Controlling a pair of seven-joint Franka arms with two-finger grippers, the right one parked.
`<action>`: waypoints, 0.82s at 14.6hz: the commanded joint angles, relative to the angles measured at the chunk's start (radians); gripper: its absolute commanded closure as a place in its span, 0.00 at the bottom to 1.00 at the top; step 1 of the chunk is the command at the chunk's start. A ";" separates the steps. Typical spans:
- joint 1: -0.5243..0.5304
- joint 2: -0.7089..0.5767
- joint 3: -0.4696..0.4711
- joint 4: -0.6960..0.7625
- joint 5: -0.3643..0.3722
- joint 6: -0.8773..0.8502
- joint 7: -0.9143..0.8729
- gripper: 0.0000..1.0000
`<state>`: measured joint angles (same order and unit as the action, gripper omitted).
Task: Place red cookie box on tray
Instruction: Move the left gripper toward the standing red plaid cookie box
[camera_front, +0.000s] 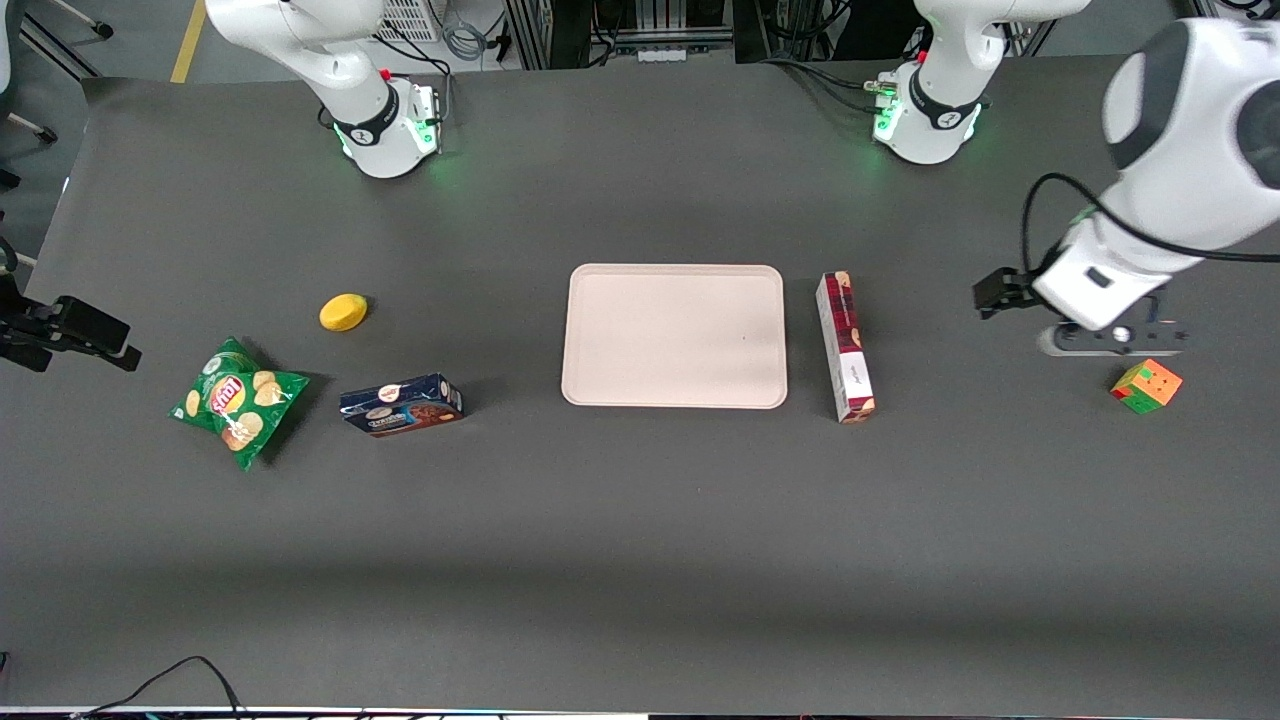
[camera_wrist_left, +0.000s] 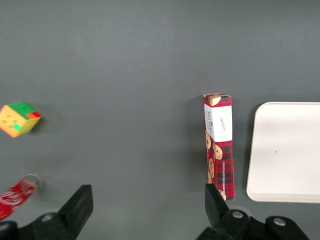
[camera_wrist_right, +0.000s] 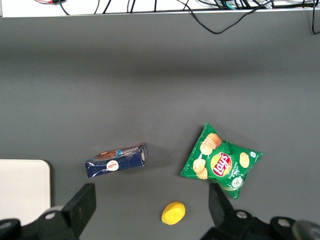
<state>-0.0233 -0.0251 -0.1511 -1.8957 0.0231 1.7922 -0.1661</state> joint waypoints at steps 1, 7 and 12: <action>-0.001 -0.127 -0.056 -0.258 -0.044 0.165 -0.133 0.00; -0.001 -0.133 -0.122 -0.497 -0.052 0.481 -0.177 0.00; -0.003 -0.093 -0.199 -0.517 -0.052 0.510 -0.259 0.00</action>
<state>-0.0251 -0.1168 -0.3315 -2.3897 -0.0195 2.2727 -0.3978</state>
